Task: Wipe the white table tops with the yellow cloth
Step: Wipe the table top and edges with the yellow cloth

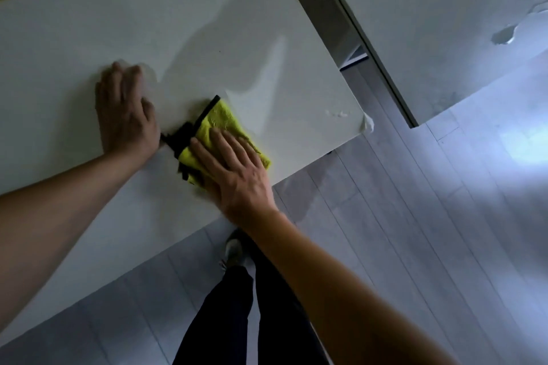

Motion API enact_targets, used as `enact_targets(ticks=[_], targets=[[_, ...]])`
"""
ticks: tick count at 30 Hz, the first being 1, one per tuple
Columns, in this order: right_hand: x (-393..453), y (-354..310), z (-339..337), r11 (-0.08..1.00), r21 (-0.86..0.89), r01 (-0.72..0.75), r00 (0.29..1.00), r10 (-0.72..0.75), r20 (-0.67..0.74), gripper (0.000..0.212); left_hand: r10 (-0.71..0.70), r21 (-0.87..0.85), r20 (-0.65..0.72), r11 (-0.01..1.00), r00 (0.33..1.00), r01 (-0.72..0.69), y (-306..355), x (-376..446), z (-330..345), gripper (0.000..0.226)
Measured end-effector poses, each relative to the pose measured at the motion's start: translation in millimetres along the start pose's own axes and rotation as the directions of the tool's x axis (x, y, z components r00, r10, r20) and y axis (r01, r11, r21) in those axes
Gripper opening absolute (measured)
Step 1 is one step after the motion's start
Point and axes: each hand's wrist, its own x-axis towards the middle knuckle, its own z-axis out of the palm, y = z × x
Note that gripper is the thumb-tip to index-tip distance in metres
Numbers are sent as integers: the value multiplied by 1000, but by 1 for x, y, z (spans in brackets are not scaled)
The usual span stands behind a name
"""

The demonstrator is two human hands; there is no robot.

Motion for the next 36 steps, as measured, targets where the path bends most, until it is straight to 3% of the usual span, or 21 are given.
enact_targets(ticks=[2, 4, 6, 9, 12, 15, 17, 19, 21, 23, 28, 30, 32, 36], targets=[[-3, 14, -3, 999, -7, 38, 999, -38, -14, 62, 47, 38, 26, 998, 999, -48, -1, -11, -5, 55], [1, 44, -5, 998, -18, -53, 995, 52, -82, 54, 106, 33, 26, 994, 994, -106, 9, -32, -10, 54], [7, 87, -18, 953, -69, -295, 949, 284, -137, 56, 181, 3, 44, 983, 983, -181, 29, -62, -12, 55], [4, 155, -53, 773, -19, -634, 768, 627, -135, 66, 205, -28, 121, 979, 971, -203, 62, -102, -10, 58], [4, 183, -71, 751, -8, -660, 747, 656, -107, 69, 150, -5, 132, 989, 980, -150, 73, -112, -10, 60], [3, 162, -60, 716, -18, -698, 710, 687, -156, 66, 148, -5, 128, 989, 981, -149, 72, -109, -11, 60], [-2, 125, -47, 742, -3, -670, 729, 658, -189, 66, 138, -11, 116, 990, 984, -138, 74, -109, -11, 60], [-7, 76, -29, 839, 26, -544, 820, 538, -195, 61, 134, -25, 104, 991, 986, -132, 74, -109, -10, 60], [-9, 22, -11, 913, 24, -408, 902, 407, -144, 59, 140, -44, 82, 990, 987, -136, 73, -108, -9, 59], [-12, -20, 2, 939, 5, -344, 937, 343, -59, 59, 130, -60, 66, 990, 989, -126, 69, -108, -8, 60], [-11, 11, -2, 981, -21, -192, 979, 190, -73, 56, 125, -84, 100, 990, 987, -117, 69, -106, -11, 63], [-9, 51, -11, 947, -24, -319, 938, 312, -150, 58, 128, -75, 113, 990, 985, -120, 70, -107, -12, 62], [-2, 94, -29, 838, -16, -546, 822, 532, -204, 64, 125, -70, 115, 991, 986, -117, 71, -107, -13, 62], [20, 151, -57, 657, 53, -752, 649, 752, -119, 71, 119, -65, 127, 992, 985, -112, 72, -106, -13, 63]])
